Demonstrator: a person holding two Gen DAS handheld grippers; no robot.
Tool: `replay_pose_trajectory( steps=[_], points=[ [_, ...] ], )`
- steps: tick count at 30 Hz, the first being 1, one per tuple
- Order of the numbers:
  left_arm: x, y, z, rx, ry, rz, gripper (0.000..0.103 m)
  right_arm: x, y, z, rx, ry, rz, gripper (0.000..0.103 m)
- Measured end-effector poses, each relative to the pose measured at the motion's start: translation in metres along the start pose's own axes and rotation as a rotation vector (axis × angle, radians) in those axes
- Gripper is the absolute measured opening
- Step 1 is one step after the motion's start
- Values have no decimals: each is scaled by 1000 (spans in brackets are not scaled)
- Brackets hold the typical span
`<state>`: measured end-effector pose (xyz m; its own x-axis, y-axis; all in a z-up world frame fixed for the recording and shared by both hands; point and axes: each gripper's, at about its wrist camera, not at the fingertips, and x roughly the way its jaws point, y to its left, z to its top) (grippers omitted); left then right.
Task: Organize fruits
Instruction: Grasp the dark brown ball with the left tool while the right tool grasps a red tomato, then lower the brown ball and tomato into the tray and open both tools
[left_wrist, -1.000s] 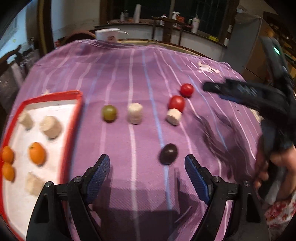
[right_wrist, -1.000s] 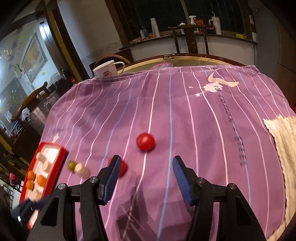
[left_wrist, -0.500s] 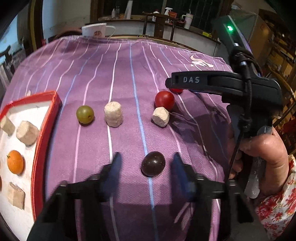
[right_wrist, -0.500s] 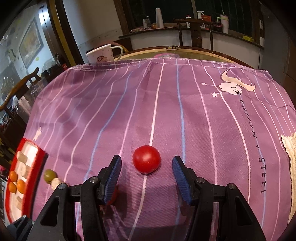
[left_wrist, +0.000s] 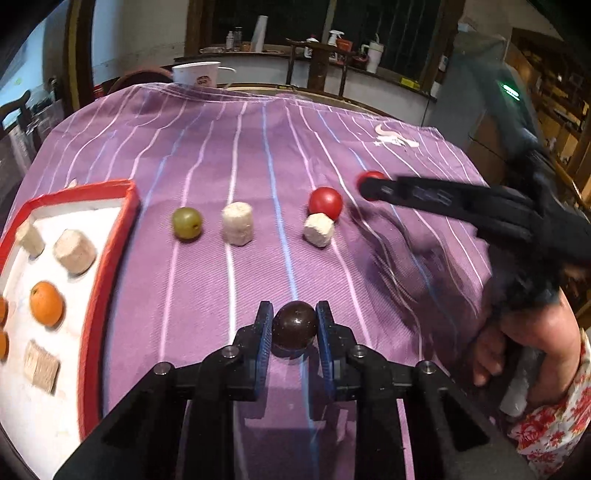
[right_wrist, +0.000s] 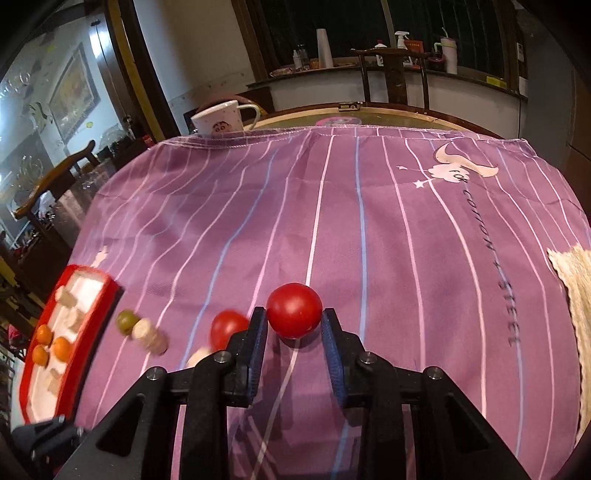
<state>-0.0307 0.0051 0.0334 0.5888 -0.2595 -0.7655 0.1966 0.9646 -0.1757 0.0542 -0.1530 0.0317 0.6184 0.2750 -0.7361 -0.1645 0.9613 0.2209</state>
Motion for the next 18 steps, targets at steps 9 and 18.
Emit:
replay_pose_trajectory(
  steps=[9,18],
  points=[
    [-30,15,-15,-54,-43,12,23,-56,22,-44,-41,-17,87,33],
    [-69,36,-30,-97,-105,48,23,-83,70,-73,-113,-20,178,33]
  ],
)
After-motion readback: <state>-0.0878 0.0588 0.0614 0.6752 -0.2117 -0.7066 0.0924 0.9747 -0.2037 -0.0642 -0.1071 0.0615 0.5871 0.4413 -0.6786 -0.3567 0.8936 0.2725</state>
